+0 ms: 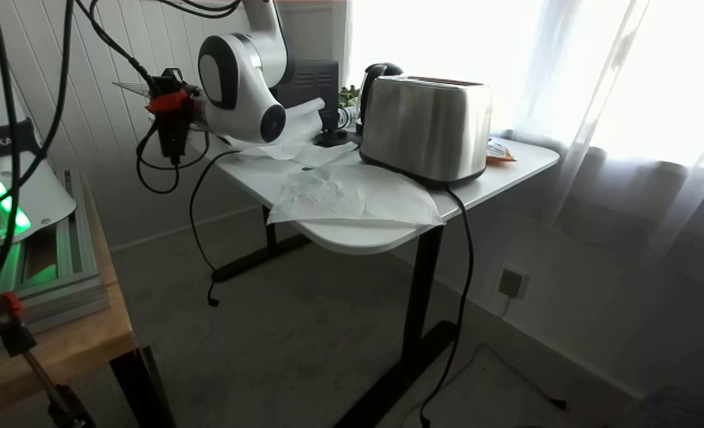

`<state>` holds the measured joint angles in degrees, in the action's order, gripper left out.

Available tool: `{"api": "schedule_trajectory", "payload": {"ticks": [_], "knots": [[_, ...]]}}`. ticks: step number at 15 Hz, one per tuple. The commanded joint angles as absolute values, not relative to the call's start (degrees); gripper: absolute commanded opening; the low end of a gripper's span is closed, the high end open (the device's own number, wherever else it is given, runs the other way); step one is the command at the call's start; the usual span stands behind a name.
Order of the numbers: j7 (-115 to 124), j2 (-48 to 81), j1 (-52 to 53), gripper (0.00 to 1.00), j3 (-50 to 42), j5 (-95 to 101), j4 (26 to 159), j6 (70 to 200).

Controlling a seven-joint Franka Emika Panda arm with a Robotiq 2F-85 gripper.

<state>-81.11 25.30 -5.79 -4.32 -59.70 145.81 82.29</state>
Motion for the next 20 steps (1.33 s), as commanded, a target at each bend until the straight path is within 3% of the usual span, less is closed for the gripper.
{"api": "schedule_trajectory", "payload": {"ticks": [1,20], "knots": [[-80.0,23.6,-4.4,0.02,-3.3,-60.9,145.6,82.0],[-73.6,26.4,-3.3,0.02,-3.2,-65.5,138.5,83.4]]}}
